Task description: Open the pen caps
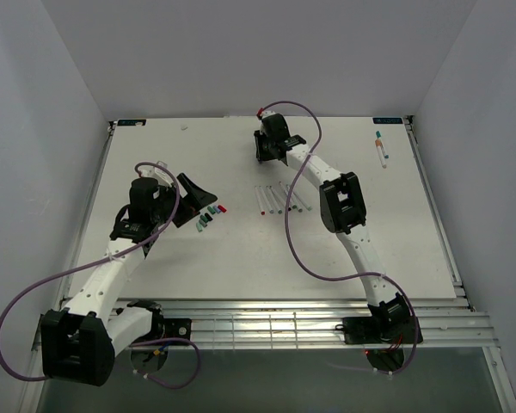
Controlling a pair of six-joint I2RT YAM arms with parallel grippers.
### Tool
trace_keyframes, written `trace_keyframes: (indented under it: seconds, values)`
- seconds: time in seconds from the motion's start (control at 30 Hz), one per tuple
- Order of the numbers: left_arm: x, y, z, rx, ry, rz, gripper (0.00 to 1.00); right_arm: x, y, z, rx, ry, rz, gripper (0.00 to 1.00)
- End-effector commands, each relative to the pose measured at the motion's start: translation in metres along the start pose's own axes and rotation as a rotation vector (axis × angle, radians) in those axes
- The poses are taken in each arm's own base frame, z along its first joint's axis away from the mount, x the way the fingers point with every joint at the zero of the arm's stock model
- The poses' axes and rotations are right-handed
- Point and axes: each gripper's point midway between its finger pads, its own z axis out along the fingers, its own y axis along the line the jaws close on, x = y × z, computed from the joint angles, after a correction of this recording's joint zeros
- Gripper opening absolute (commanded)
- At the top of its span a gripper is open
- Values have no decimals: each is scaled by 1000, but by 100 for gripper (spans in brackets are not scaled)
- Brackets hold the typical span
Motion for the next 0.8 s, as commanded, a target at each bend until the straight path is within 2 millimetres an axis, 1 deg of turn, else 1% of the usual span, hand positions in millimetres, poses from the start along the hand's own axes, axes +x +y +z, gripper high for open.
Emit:
trace_keyframes:
  seconds: [0.0,0.07,0.17,0.23,0.27,0.3,0.33,0.37,0.4,0.43,0.47,0.5,0.53,0.57,0.6,0.63,0.67,0.73,0.77]
  values:
    - [-3,0,0,4,-8,8,94,32,-5,12,31,77,-16,27]
    - [-1,3,-1,-8,-3,-5,93,35,-4,13,28,84,-19,27]
    - [-4,7,-3,-41,-24,-12,91,28,-2,12,23,65,-20,27]
    - [-7,10,-5,-60,-39,-13,90,12,-1,8,20,31,-22,22]
    - [-9,10,-7,-66,-45,-13,90,5,0,4,17,14,-22,12]
    - [-10,9,-8,-67,-49,-12,90,0,-3,2,15,5,-15,8]
    - [-9,9,-9,-67,-47,-14,90,-8,-2,-3,9,-11,5,8]
    - [-10,6,-10,-60,-47,-14,89,-11,-1,-5,-5,-15,19,8]
    - [-10,4,-11,-53,-46,-20,90,-17,-5,-8,-8,-24,38,8]
    - [-8,1,-12,-37,-38,-19,89,-26,-5,-16,-21,-40,50,8]
    - [-9,-2,-13,-29,-39,-22,89,-37,2,-21,-62,-67,61,8]
    - [-8,-3,-13,-23,-34,-26,90,-46,4,-27,-72,-88,67,8]
    - [-9,-6,-15,-13,-38,-23,90,-58,8,-35,-86,-116,70,8]
    - [-8,-8,-16,-5,-34,-23,90,-76,15,-52,-112,-154,67,8]
    - [-9,-10,-17,0,-35,-23,90,-92,19,-62,-129,-200,65,8]
    - [-9,-12,-18,5,-33,-25,90,-101,23,-72,-140,-221,64,8]
    - [-8,-15,-19,19,-29,-21,90,-118,29,-93,-158,-254,63,8]
    - [-10,-20,-20,33,-28,-22,90,-128,34,-113,-180,-275,70,8]
    - [-9,-21,-19,37,-21,-25,90,-143,43,-140,-216,-307,64,8]
